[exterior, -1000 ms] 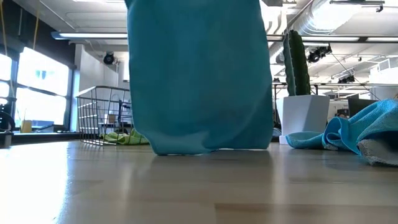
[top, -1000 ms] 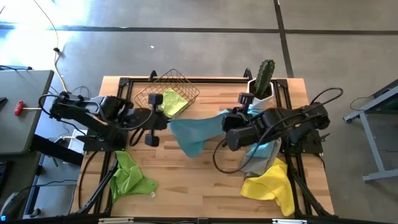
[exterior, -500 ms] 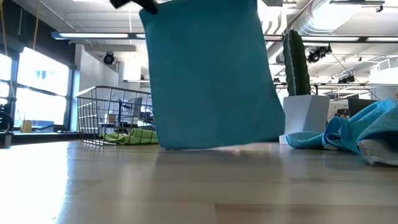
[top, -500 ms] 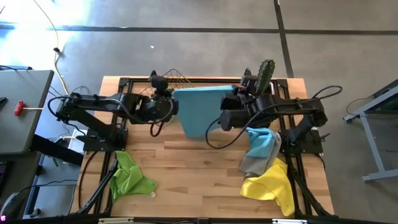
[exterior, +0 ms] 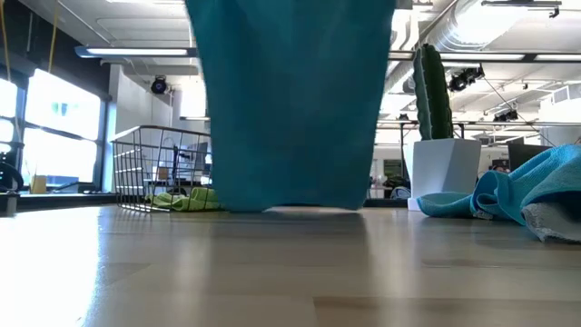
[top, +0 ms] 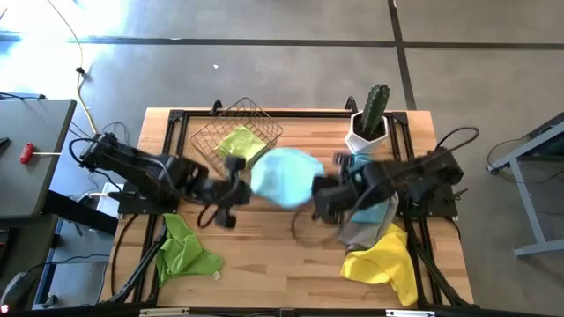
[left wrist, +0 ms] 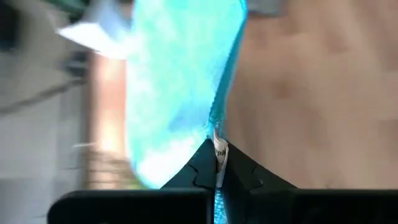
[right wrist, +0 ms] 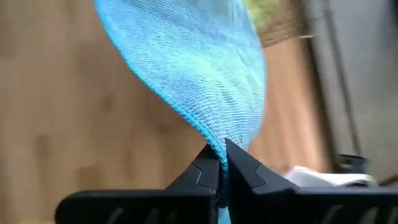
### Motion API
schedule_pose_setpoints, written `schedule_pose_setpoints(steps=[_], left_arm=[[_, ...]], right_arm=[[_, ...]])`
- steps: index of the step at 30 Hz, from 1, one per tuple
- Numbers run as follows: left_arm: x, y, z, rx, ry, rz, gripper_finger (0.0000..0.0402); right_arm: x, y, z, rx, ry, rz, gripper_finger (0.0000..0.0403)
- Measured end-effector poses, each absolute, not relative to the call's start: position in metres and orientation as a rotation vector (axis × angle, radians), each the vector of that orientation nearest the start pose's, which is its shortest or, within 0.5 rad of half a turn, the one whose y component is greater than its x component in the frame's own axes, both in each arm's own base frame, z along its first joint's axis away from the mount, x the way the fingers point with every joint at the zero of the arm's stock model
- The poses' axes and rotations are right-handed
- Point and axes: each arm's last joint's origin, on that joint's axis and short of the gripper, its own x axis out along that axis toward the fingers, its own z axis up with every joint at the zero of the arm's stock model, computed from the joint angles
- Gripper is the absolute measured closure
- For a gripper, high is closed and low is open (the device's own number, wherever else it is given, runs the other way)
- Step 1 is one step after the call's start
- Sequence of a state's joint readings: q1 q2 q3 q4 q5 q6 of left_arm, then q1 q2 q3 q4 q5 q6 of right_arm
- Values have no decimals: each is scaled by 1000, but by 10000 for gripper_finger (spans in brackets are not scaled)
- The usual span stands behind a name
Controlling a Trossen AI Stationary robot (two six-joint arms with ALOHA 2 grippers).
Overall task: Fold microfiber towels
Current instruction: Fold the bottom light blue microfiber towel
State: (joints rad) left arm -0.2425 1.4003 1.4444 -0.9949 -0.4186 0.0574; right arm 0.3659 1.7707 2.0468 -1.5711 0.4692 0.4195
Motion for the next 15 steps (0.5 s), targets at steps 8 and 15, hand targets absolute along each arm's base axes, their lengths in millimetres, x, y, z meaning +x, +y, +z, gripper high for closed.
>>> schedule_pose_setpoints(steps=[8, 15], left_arm=[[280, -132, 305, 195, 1066, -51, 401], [290, -190, 248, 218, 1224, -208, 401]], right_arm=[[314, 181, 341, -161, 1317, -155, 403], [326, 230, 285, -215, 1462, -37, 403]])
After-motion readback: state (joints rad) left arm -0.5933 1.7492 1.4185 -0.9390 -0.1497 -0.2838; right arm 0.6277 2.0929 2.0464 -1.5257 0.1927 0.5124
